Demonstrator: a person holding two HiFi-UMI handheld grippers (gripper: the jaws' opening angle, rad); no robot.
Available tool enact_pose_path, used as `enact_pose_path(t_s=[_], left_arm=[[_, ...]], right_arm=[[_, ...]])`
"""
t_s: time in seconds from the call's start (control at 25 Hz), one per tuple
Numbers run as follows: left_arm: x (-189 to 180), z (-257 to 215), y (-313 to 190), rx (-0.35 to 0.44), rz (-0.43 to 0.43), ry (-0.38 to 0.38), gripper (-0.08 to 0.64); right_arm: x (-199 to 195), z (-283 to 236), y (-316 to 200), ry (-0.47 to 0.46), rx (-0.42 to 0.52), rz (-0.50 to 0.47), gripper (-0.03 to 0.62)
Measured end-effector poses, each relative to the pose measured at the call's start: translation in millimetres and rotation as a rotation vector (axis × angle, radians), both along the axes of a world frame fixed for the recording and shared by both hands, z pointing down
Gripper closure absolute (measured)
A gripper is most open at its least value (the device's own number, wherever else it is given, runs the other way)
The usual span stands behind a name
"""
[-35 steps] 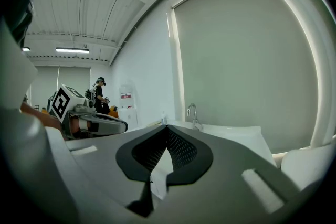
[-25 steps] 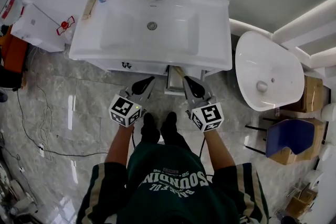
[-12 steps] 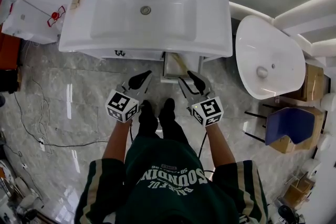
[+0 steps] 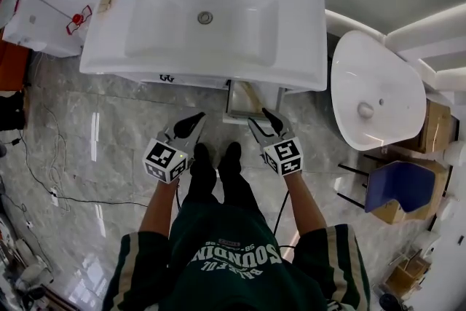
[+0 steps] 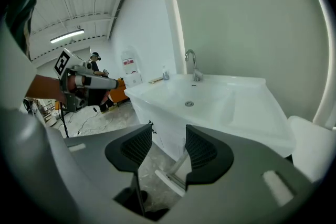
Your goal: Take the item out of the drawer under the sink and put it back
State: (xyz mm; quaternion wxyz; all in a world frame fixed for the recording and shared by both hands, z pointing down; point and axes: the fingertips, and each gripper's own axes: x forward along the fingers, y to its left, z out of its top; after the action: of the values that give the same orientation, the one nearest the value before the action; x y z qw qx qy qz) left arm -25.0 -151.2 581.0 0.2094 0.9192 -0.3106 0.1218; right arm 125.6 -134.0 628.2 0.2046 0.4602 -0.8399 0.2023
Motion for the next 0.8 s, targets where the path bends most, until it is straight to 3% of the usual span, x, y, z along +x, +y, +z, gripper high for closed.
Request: enact_pose_path(t_s=[0.8], left_arm=[[1,70,-2,-0.061,-0.05,-0.009,0.511]], right_arm=[[32,221,-61,0.176,-0.298,-0.002,0.416]])
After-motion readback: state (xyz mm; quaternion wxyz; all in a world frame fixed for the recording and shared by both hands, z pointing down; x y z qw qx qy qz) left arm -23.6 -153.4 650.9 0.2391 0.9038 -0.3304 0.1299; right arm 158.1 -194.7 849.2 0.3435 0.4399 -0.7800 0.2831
